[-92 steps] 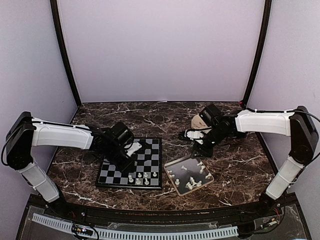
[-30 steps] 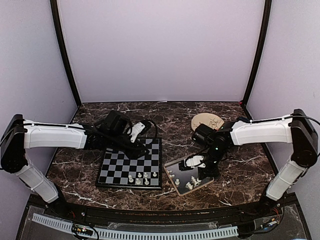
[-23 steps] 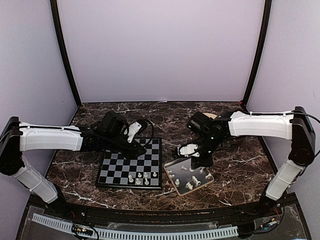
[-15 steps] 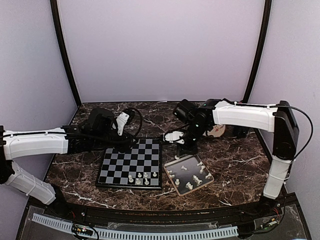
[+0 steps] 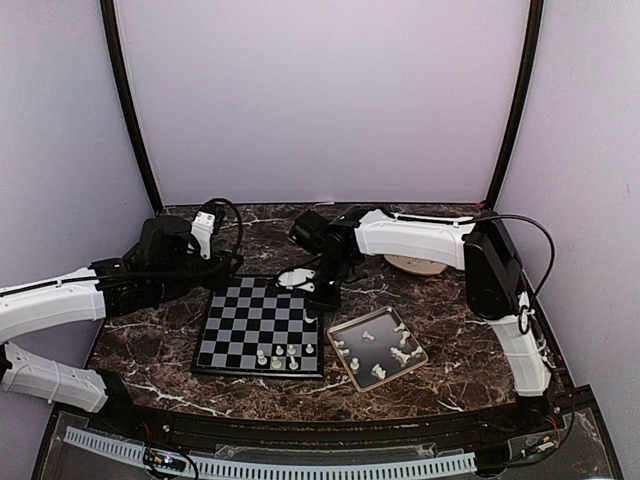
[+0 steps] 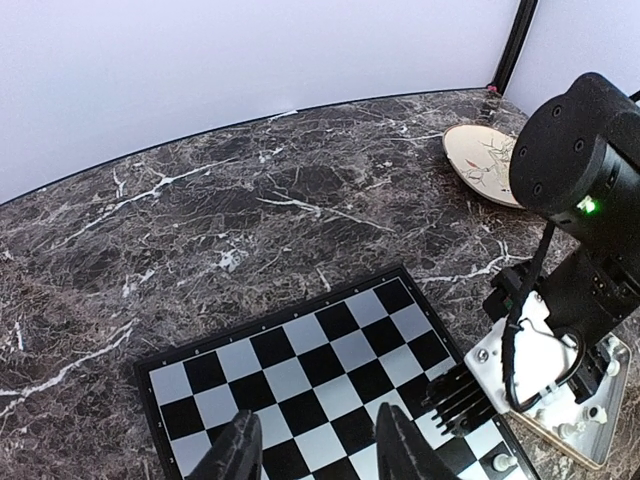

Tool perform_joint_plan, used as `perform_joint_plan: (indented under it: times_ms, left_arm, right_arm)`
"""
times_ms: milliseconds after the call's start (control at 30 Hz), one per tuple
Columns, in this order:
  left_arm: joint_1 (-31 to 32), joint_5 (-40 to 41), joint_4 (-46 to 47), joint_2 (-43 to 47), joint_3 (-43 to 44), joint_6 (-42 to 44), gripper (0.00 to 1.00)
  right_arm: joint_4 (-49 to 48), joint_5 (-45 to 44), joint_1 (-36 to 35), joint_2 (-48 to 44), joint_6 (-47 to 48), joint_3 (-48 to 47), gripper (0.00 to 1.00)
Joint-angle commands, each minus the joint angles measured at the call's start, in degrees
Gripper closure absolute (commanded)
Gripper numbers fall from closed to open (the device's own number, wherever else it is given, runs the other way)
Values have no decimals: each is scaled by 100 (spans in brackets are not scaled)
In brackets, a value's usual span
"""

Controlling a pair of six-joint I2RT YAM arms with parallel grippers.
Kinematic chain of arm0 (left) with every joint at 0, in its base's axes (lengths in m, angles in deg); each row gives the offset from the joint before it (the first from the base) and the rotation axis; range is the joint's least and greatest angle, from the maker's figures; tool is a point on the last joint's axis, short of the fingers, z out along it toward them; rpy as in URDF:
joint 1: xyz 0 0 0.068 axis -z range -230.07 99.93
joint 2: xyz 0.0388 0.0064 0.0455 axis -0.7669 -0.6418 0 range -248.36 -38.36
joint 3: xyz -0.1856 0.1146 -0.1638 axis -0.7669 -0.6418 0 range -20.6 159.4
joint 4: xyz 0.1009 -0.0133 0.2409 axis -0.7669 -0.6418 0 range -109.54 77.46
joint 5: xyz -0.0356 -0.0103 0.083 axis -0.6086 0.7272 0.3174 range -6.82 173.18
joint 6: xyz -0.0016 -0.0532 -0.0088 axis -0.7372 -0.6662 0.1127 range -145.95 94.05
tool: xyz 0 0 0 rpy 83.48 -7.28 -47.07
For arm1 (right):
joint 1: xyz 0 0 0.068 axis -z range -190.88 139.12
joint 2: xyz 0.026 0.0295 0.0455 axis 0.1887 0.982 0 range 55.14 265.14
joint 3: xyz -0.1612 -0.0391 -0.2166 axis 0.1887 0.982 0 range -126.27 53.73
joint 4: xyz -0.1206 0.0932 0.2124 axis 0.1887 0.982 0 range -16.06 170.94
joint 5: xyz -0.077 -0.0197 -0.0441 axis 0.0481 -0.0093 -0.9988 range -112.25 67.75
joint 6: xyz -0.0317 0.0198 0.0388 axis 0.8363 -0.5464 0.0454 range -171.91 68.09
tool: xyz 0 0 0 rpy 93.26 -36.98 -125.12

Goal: Set up the chess pieces on the board
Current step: Place the bishop on the chessboard.

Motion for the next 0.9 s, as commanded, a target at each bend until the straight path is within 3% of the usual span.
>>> perform_joint_plan:
  times_ms: [0, 100, 200, 333, 467, 667, 867]
  left_arm:
    - [-52, 81, 7, 130, -145, -114, 59]
    - [-53, 40, 24, 103, -187, -138, 59]
    - [-68, -7, 31, 34, -211, -127, 58]
    - [-96, -286, -122, -259, -47, 27, 56]
    - [-97, -913, -457, -807, 293, 504, 53]
    - [-59, -2762, -1122, -1959, 1048, 1154, 56]
    - [166, -3342, -1581, -2959, 1912, 1401, 57]
  right_arm:
    - [244, 94, -184, 195, -136, -478, 97]
    - [228, 63, -226, 322, -164, -559, 93]
    - [241, -28, -231, 316, -182, -566, 80]
    - [92, -120, -143, -119, -152, -175, 73]
    - [-92, 265, 166, -873, -179, 602, 71]
    - [-934, 787, 912, -2520, -111, 2596, 71]
    - [-1940, 1127, 1571, -3677, -214, 4356, 73]
